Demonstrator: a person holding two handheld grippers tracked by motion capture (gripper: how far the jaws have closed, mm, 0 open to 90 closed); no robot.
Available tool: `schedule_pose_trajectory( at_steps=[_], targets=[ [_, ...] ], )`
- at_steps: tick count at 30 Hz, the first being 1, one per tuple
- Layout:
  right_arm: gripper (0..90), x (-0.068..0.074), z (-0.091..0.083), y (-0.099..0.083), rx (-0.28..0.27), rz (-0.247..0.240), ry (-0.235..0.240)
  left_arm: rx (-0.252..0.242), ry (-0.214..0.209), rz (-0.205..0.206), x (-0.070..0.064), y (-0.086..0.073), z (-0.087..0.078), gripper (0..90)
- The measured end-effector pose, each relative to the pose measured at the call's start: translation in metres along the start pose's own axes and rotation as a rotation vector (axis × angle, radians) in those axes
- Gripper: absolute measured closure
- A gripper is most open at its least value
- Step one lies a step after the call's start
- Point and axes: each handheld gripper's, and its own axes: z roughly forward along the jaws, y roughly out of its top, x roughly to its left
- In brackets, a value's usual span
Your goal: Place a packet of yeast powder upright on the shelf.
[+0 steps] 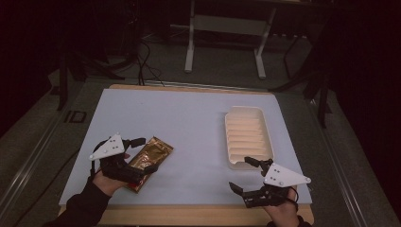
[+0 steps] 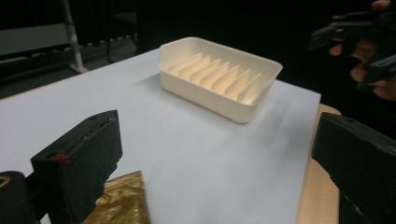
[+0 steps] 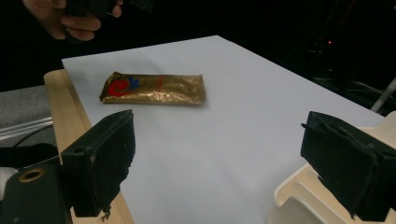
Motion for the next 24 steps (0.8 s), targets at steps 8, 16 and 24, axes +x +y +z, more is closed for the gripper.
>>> schedule_pose_trajectory(
  at_steps=[8, 16, 24],
  targets=[
    [11.8, 0.000, 0.000, 0.000, 0.006, -0.003, 0.007, 0.038, 0.027, 0.006, 0.017, -0.002, 0.012, 3.2],
    [12.1, 0.001, -0.001, 0.001, -0.006, 0.000, 0.013, 0.068, 0.058, -0.009, 0.033, -0.007, 0.023, 4.5],
    [13.0, 0.001, -0.001, 0.000, 0.000, 0.000, 0.013, 0.128, 0.079, -0.014, 0.051, -0.013, 0.037, 12.1]
  ],
)
